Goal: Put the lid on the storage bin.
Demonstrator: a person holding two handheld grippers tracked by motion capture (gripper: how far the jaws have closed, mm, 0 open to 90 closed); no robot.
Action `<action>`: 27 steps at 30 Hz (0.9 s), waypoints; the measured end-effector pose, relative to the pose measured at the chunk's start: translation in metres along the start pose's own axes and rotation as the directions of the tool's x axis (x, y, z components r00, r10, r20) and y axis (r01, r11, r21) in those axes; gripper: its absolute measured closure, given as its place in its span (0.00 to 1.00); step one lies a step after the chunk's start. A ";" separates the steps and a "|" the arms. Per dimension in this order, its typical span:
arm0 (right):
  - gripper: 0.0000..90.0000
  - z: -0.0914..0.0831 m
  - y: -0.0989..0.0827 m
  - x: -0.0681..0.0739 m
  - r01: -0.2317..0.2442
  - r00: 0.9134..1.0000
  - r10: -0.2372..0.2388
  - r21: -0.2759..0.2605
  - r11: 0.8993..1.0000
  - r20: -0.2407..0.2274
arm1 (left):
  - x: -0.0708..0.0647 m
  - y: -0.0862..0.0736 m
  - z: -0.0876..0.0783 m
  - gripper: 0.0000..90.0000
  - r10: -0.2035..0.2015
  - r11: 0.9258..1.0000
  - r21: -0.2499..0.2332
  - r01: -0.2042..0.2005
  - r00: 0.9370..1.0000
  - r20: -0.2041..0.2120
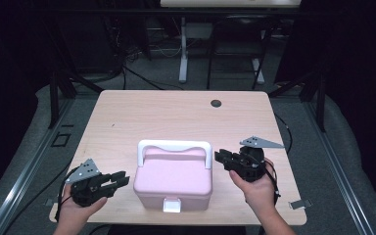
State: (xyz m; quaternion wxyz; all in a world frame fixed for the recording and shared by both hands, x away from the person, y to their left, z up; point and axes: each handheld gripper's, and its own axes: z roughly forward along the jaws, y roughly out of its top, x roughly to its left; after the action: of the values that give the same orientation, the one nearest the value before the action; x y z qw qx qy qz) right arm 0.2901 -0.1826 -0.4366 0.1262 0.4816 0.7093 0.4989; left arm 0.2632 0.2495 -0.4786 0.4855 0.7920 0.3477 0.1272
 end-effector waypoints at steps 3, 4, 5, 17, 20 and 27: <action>0.81 -0.001 -0.001 -0.001 -0.004 1.000 0.004 -0.002 1.000 0.004 | 0.003 0.002 0.000 0.78 -0.005 1.000 0.000 0.005 1.000 -0.004; 0.81 -0.001 -0.001 -0.002 -0.007 1.000 0.007 -0.001 1.000 0.004 | 0.004 0.003 0.000 0.78 -0.010 1.000 -0.006 0.010 1.000 -0.010; 0.81 -0.001 -0.001 -0.002 -0.008 1.000 0.008 0.001 1.000 0.006 | 0.005 0.004 0.000 0.78 -0.010 1.000 -0.001 0.010 1.000 -0.010; 0.78 -0.001 -0.003 -0.014 -0.034 0.999 0.034 -0.002 0.999 0.030 | 0.025 0.015 0.009 0.74 -0.042 0.999 -0.013 0.042 0.998 -0.039; 0.77 -0.001 -0.003 -0.017 -0.029 0.999 0.029 -0.001 1.000 0.034 | 0.029 0.017 0.011 0.72 -0.054 0.998 -0.014 0.053 0.998 -0.044; 0.72 -0.001 -0.004 -0.020 -0.026 0.999 0.027 -0.014 1.000 0.041 | 0.042 0.021 0.018 0.69 -0.075 0.997 -0.003 0.075 0.995 -0.059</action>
State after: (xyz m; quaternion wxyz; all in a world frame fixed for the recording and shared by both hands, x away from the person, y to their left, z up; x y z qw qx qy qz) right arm 0.2972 -0.1994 -0.4455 0.1376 0.5004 0.6967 0.4953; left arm 0.3122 0.2593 -0.4753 0.4797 0.7741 0.3913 0.1323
